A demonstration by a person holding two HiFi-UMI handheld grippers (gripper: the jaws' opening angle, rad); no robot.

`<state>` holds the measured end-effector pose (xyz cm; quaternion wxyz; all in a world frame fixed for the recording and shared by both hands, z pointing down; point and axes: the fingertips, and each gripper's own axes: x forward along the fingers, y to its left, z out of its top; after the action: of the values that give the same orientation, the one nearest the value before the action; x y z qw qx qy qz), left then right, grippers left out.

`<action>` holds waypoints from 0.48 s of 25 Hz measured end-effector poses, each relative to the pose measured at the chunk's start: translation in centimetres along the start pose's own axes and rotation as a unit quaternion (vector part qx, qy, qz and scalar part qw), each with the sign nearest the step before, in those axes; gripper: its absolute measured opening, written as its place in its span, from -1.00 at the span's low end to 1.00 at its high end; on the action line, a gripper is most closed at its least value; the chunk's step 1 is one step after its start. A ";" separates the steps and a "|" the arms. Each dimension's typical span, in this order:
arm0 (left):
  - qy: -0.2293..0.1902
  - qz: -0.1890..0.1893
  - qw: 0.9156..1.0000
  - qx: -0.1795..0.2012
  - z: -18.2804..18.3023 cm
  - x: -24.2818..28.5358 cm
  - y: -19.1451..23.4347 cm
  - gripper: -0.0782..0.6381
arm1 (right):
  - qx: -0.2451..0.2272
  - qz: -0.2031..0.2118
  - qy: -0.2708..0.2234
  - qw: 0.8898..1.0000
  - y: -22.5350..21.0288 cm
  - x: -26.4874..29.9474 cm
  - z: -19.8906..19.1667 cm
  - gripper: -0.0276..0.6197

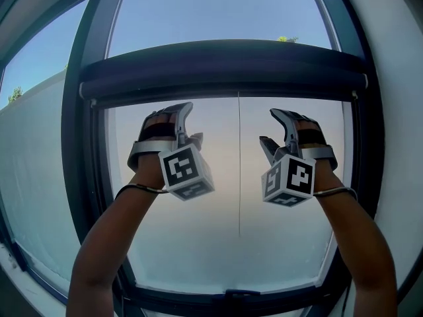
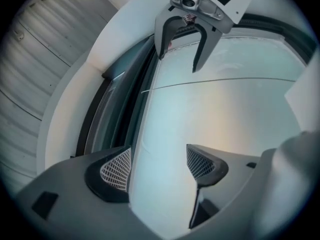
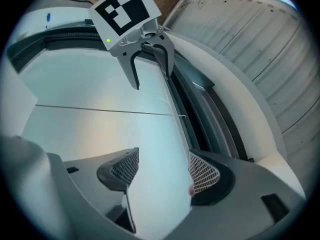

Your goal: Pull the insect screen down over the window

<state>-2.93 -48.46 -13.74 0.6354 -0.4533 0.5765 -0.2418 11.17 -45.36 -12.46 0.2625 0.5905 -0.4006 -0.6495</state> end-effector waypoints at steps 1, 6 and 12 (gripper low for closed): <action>0.001 0.006 1.000 0.002 0.2 0.2 0.6 0.13 | -0.004 -0.003 0.001 1.000 -0.4 0.3 0.1 -0.02; 0.003 0.016 1.000 0.014 1.0 1.1 2.5 0.13 | -0.032 -0.016 0.016 0.999 -2.8 1.9 0.1 -0.02; 0.028 0.017 0.998 0.050 1.0 2.9 3.0 0.13 | -0.070 -0.007 0.048 0.996 -3.8 3.4 -0.7 -0.02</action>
<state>-1.97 -49.14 -17.91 0.6450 -0.4038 0.5891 -0.2719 11.80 -46.17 -17.50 0.3175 0.6036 -0.3375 -0.6488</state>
